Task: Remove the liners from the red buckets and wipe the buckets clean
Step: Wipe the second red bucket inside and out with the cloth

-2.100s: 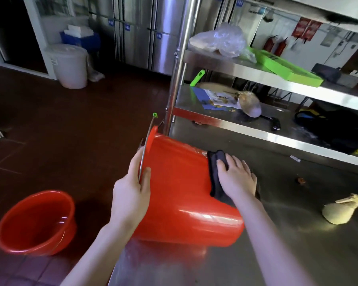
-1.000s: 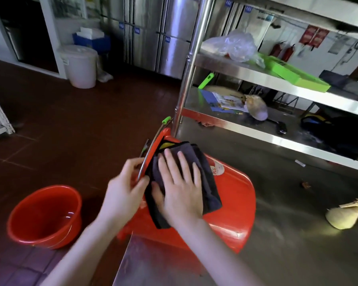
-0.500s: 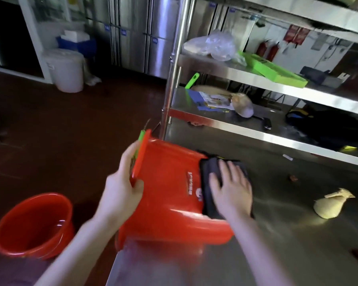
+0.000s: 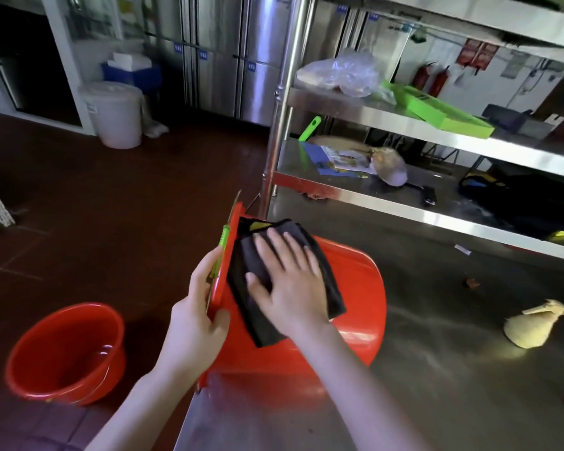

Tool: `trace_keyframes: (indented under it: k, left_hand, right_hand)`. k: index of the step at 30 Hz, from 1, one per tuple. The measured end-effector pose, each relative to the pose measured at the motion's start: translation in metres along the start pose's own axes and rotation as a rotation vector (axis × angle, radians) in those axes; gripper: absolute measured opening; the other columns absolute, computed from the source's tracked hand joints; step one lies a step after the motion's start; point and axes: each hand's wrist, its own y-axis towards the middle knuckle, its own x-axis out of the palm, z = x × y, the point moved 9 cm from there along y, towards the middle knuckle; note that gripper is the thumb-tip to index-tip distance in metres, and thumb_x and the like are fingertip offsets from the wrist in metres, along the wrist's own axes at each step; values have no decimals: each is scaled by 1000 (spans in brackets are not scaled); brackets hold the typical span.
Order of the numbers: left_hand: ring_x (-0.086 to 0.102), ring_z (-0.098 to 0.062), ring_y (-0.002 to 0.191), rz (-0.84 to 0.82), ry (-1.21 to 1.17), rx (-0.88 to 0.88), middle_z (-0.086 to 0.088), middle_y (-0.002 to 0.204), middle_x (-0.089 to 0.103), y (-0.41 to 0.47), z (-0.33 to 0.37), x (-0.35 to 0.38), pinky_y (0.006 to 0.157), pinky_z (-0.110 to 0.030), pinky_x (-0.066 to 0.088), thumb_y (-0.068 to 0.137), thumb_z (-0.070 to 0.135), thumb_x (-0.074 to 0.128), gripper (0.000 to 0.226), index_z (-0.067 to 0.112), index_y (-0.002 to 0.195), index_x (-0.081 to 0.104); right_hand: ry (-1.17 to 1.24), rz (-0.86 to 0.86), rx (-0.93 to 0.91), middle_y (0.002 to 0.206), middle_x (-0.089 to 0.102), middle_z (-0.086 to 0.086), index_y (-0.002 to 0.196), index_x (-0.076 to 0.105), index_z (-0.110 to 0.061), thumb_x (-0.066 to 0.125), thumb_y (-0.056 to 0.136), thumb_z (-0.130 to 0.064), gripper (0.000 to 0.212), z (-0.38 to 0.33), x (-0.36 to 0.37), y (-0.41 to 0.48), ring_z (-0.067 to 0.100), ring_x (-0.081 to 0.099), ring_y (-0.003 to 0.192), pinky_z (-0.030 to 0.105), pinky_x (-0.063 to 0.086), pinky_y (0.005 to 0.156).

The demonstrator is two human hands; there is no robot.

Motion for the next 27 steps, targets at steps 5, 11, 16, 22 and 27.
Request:
trace_keyframes:
  k: [5,11,16,22,27]
  left_hand:
    - [68,3,80,-31,-44,-2,38,110,60,-24,-10,5,70,-15,55,75,-17,56,108,60,141,21]
    - [61,14,78,-10,9,-15,38,99,63,-36,-26,-1,69,3,40,69,-21,58,115,65,138,22]
    - [58,1,117,-59,-17,2,20,133,57,-24,-15,-6,96,-18,46,75,9,52,91,60,143,17]
    - [68,-6,99,-26,-367,-182,16,106,71,27,-5,-18,82,-23,52,91,11,63,82,58,144,21]
    - [51,3,67,-18,62,-335,12,105,56,79,4,-3,57,-12,37,95,26,54,69,47,149,18]
  right_hand:
    - [28,-200,547,154,37,-7,146,38,-36,28,96,-56,55,161,5,-16,19,33,142,41,25,116]
    - [75,-381,471,149,43,-3,136,45,-35,22,95,-50,50,129,18,36,28,44,133,45,33,108]
    - [-4,-76,62,149,45,-4,143,45,-27,30,92,-52,59,-28,9,39,26,42,136,46,33,110]
    - [-20,96,61,155,37,-1,147,40,-24,38,92,-49,61,-44,0,-5,29,33,142,50,30,112]
    - [-4,166,-189,160,27,-4,151,33,-31,54,87,-49,69,-56,22,-67,24,21,148,49,22,118]
